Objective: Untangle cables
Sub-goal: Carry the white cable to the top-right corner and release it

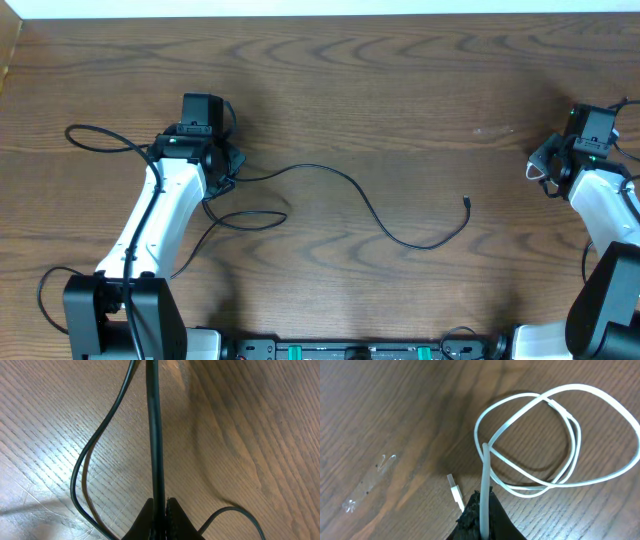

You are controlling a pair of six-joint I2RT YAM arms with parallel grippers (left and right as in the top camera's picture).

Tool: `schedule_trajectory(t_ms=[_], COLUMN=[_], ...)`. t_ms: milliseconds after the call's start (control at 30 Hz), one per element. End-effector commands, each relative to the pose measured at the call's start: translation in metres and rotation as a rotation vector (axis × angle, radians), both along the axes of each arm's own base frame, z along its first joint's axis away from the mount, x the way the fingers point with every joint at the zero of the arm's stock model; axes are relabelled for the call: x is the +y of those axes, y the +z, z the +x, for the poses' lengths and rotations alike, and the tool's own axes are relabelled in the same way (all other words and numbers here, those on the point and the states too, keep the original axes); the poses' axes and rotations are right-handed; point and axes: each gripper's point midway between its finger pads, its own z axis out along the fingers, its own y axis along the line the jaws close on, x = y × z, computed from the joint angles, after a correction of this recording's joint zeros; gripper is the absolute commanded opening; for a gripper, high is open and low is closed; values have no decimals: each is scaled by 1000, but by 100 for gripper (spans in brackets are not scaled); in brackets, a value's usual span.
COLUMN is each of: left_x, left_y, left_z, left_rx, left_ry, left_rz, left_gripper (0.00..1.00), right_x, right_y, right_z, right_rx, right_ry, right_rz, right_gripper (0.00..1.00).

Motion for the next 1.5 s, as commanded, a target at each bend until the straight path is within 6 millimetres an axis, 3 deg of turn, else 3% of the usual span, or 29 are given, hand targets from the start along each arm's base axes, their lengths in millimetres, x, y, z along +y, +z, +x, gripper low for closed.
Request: schedule_trajectory(t_ms=[0,167,367,633,767,867,967,1100,1233,1333,1467], left_x=[1,1,1,1,1,1,1,1,0,0,0], left_y=[-3,-3,-3,-3,-3,-3,-3,-3,-3,-3,-3], left_z=[0,0,0,0,0,0,0,0,0,0,0], left_rx=[9,9,10,10,10,10,10,10,11,10,11], left_ry=[-8,-8,-9,-8,-9,-8,-8,-8,-10,-10,-10], left_rz=[12,12,12,12,12,12,12,12,12,12,12], left_gripper=[8,8,8,8,8,8,8,8,8,8,8], right_x=[0,-9,-40,-105,-129,-138,-145,-155,-164,-164,-162], right_y=[6,28,90,196,231,242,238,207,153,99,58], right_z=[7,17,41,65,79,89,99,106,109,109,103], right_rx=[-4,-14,-109,-299,-351,-363,-352,-283,-161,-50,36], right_ry=[57,74,71,0,-7,2,9,-3,-16,-6,-15], right_rz=[-15,-26,-79,-235,-295,-325,-336,-337,-305,-247,-187], right_gripper=[1,1,1,1,1,1,1,1,1,1,1])
